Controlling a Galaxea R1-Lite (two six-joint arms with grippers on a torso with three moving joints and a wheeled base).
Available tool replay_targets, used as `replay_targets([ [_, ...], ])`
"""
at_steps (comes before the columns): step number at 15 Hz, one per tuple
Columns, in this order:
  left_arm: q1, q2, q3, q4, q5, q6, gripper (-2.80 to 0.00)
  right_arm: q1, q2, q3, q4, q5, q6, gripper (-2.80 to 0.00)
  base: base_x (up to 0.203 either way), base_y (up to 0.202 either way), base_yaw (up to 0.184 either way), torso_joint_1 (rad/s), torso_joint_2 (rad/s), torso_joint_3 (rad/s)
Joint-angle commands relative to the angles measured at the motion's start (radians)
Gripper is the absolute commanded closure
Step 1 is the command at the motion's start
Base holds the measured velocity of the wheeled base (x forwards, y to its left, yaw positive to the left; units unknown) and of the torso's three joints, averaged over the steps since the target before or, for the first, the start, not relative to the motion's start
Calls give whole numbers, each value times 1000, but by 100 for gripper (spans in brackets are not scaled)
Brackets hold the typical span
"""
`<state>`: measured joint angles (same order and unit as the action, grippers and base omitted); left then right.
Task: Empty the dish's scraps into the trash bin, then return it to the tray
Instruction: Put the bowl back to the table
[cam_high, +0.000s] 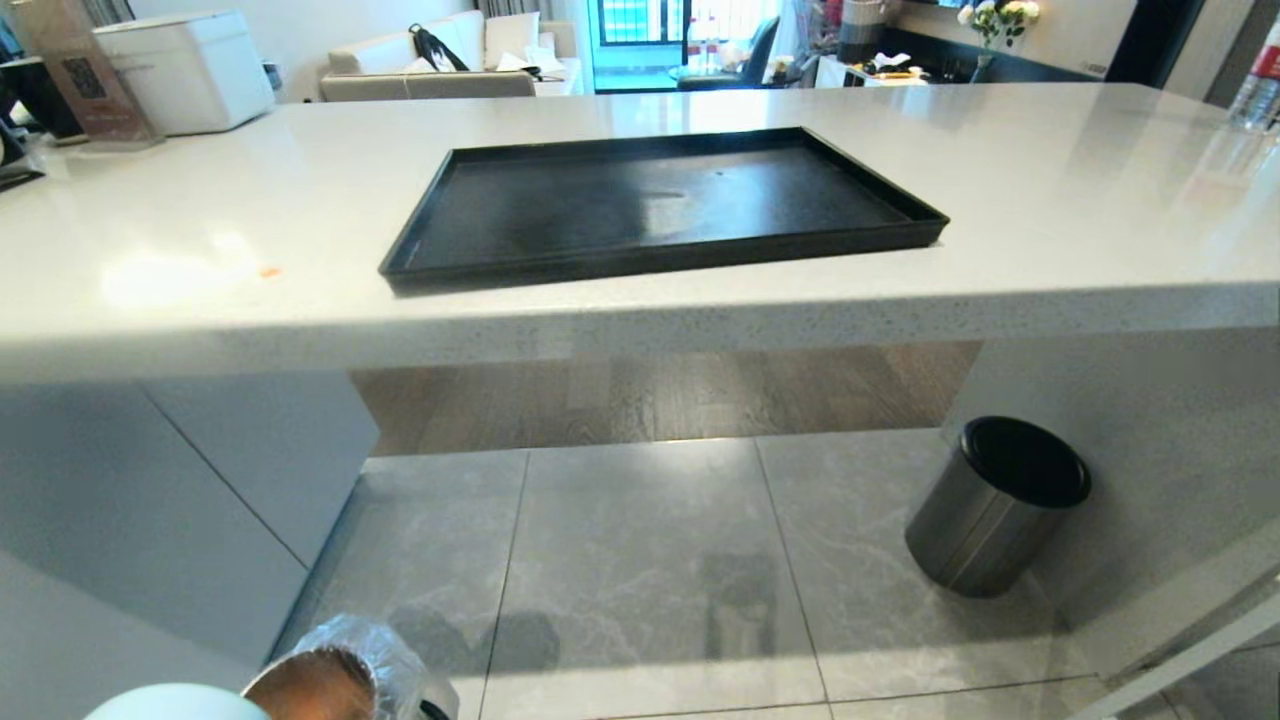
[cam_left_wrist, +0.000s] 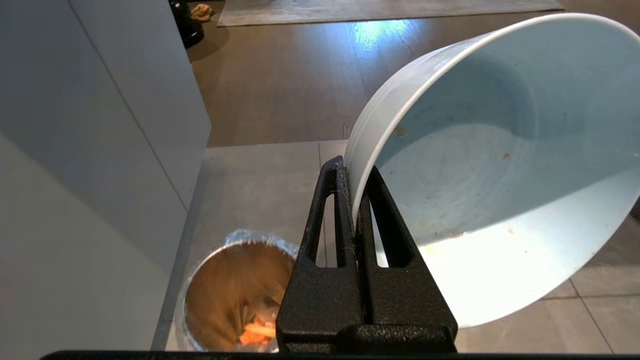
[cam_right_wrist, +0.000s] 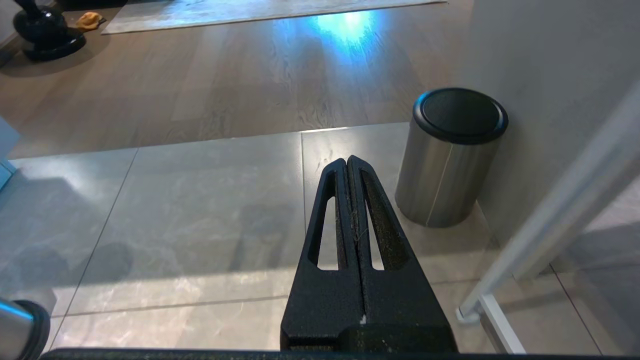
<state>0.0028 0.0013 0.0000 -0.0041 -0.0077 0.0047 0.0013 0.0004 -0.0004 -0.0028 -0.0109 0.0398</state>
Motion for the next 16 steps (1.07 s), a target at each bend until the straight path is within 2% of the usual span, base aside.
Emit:
replay_targets([
  [1, 0, 0, 0, -1, 4, -3, 0, 0, 0, 0, 0, 0, 0, 0, 194, 0, 2, 2, 2, -2],
  [3, 0, 0, 0, -1, 5, -5, 0, 0, 0, -1, 0, 0, 0, 0, 152, 0, 2, 8, 0, 5],
  [16, 0, 0, 0, -1, 6, -5, 0, 0, 0, -1, 0, 0, 0, 0, 0, 0, 0, 0, 0, 0],
])
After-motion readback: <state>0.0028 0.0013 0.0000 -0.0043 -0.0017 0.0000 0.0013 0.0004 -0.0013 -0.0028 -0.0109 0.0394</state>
